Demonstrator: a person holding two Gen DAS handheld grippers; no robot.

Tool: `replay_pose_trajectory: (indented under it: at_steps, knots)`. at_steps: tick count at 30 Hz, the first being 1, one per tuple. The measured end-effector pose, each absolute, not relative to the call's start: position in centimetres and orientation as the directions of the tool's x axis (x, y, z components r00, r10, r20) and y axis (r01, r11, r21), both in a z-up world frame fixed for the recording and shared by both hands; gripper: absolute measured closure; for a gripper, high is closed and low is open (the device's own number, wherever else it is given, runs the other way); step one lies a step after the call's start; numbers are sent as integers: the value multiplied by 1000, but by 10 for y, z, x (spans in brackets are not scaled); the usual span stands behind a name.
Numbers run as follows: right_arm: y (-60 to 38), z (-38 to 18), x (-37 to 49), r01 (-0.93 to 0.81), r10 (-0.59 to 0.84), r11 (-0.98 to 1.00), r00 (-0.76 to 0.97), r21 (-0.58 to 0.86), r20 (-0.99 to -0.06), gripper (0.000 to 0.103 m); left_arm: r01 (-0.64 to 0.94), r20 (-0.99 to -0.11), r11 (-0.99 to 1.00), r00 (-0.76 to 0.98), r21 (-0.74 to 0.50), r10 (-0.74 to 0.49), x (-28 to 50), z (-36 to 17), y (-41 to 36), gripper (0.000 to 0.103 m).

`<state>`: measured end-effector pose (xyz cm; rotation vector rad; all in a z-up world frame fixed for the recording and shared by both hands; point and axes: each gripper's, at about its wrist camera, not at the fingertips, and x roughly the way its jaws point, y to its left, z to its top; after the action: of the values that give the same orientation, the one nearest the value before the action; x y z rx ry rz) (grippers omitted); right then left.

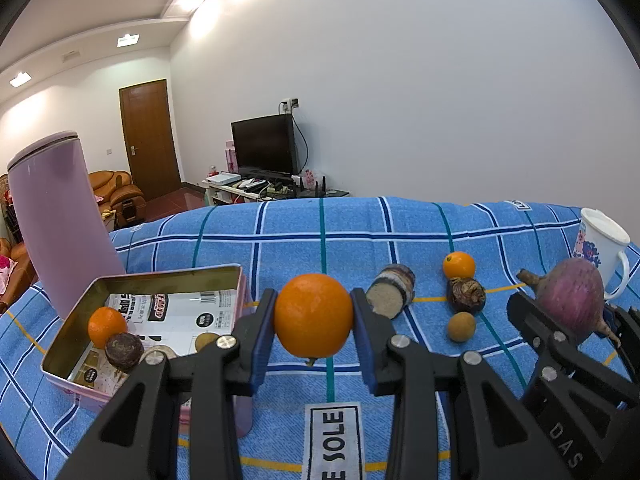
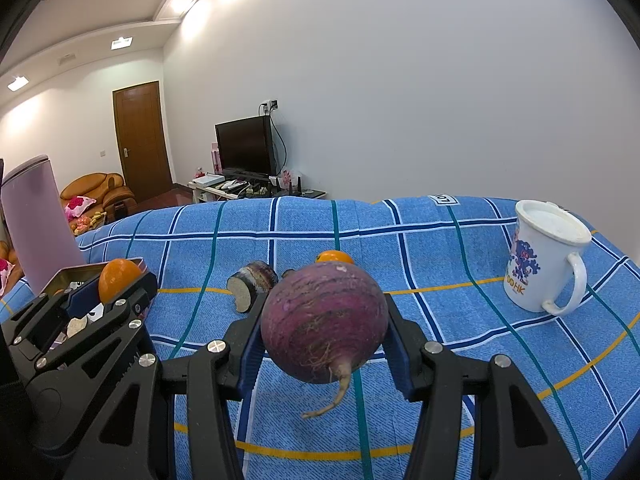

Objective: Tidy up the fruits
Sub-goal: 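Lift the orange with the left tool while the right tool lifts the purple turnip, then carry the orange with the left tool while the right tool carries the turnip over the tin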

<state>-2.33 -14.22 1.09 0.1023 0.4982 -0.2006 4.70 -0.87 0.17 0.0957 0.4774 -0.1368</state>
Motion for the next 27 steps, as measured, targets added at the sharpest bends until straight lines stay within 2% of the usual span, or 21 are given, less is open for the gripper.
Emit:
replay_pose_trajectory:
  at_steps: [15, 21, 27]
  knots:
    - [-140, 14, -31, 192, -152, 980, 880, 46, -450, 49, 154, -497, 988, 860, 31, -118, 45, 2, -3, 65]
    - [-132, 16, -36, 163, -139, 986, 896, 20, -421, 49, 160, -477, 984, 873, 72, -107, 43, 12, 14, 65]
    - [-126, 15, -33, 151, -132, 988, 892, 10, -433, 49, 121, -446, 987, 893, 107, -61, 56, 21, 46, 65]
